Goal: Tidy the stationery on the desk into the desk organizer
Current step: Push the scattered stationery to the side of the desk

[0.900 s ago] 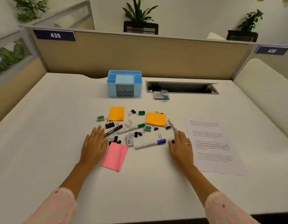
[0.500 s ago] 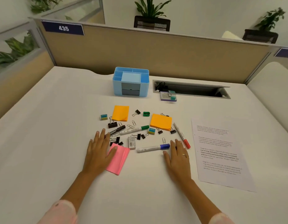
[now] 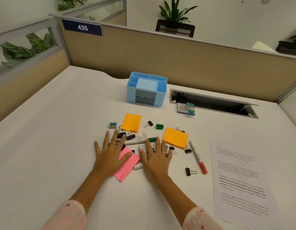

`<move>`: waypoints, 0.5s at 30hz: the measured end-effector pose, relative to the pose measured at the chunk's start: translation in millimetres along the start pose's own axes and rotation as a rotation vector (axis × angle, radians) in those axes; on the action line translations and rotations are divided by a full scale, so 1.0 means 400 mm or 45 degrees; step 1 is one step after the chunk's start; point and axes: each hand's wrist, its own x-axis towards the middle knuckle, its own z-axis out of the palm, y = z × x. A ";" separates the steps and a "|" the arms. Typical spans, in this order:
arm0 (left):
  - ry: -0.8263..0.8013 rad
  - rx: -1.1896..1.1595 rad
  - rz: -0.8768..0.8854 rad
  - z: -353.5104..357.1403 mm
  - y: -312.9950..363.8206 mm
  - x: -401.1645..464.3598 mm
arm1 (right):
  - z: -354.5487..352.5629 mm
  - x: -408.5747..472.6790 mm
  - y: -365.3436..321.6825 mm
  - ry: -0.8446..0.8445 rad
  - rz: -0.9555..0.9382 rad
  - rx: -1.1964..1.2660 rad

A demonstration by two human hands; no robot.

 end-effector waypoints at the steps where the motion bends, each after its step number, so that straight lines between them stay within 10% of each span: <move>1: 0.000 -0.001 0.007 -0.002 0.001 0.008 | 0.005 0.007 -0.012 0.001 -0.013 0.009; 15: 0.030 -0.118 0.252 -0.068 -0.282 0.101 | 0.099 0.085 -0.361 0.079 -0.068 0.190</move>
